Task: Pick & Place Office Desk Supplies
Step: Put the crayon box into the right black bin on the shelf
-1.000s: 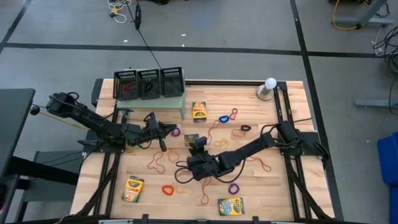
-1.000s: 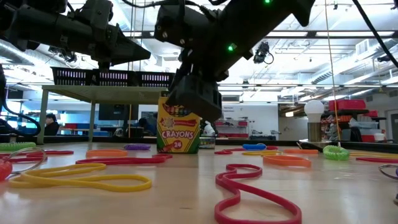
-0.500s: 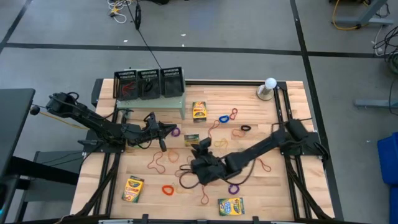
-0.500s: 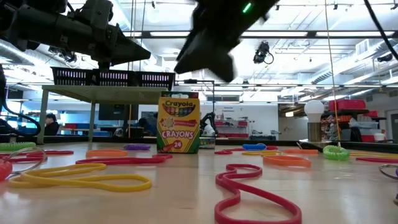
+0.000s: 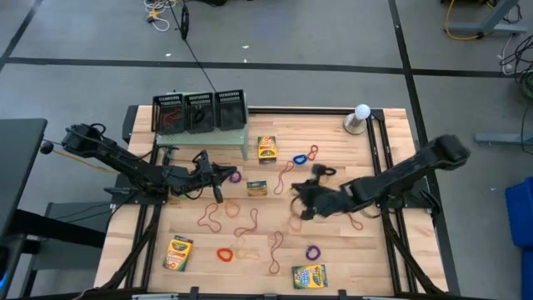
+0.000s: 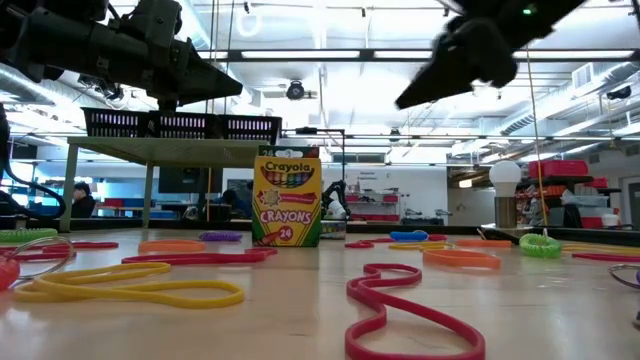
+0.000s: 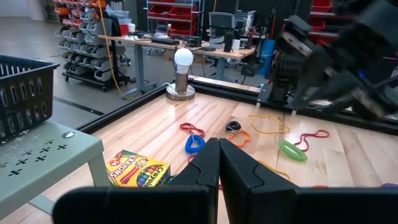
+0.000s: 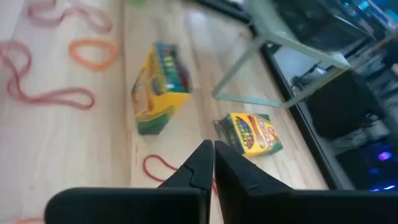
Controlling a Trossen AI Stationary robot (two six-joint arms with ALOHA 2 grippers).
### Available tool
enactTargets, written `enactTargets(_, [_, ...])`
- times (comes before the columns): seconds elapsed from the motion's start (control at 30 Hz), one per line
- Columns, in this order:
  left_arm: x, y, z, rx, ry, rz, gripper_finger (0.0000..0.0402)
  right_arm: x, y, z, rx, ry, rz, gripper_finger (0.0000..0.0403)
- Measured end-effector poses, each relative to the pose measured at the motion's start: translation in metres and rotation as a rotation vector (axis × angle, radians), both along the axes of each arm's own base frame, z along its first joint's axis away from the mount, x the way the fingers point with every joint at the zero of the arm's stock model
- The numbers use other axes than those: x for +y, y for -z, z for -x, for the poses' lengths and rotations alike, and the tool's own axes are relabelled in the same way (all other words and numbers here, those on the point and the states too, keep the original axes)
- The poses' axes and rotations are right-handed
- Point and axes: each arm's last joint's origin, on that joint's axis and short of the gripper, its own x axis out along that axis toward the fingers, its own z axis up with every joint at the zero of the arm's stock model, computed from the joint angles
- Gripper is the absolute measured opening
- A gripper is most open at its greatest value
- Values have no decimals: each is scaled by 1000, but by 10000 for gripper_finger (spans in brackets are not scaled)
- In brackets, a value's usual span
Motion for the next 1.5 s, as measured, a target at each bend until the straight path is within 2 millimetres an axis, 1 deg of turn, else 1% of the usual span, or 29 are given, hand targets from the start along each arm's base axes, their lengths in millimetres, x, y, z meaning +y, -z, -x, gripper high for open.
enactTargets(0.1, [0, 0, 0, 6, 0, -11, 10, -13, -4, 22, -122, 26, -65, 20])
enactTargets(0.13, [0, 0, 0, 26, 0, -51, 10, -17, -5, 27, -166, 32, -82, 17])
enactTargets(0.23, [0, 1, 0, 130, -2, -272, 10, -28, -6, 42, -260, 46, -110, 6])
enactTargets(0.3, [0, 1, 0, 170, 8, -361, 10, -33, -6, 50, -295, 53, -123, 4])
enactTargets(0.37, [0, 1, 0, 185, 14, -396, 10, -35, -7, 56, -311, 54, -130, 7])
enactTargets(0.47, [0, 1, 0, 182, 13, -390, 10, -37, -7, 63, -323, 44, -140, 14])
enactTargets(0.7, [0, -2, 0, 146, 25, -371, 10, -40, -1, 68, -312, 51, -135, 12])
enactTargets(0.87, [-1, -5, 0, 112, 30, -363, 10, -49, 6, 68, -295, 83, -128, 11])
enactTargets(1.07, [-1, -12, 0, 37, 18, -339, 10, -59, 11, 67, -281, 88, -166, 11])
enactTargets(1.23, [-2, -13, 0, -13, 57, -253, 10, -62, 10, 66, -279, 73, -174, 11])
enactTargets(1.33, [-2, -13, -1, -27, 62, -235, 10, -64, 10, 65, -282, 75, -183, 11])
enactTargets(1.4, [0, -15, -1, -50, 50, -216, 10, -64, 10, 65, -296, 88, -216, 11])
enactTargets(1.5, [3, -19, -4, -93, 53, -142, 10, -64, 9, 65, -323, 101, -249, 11])
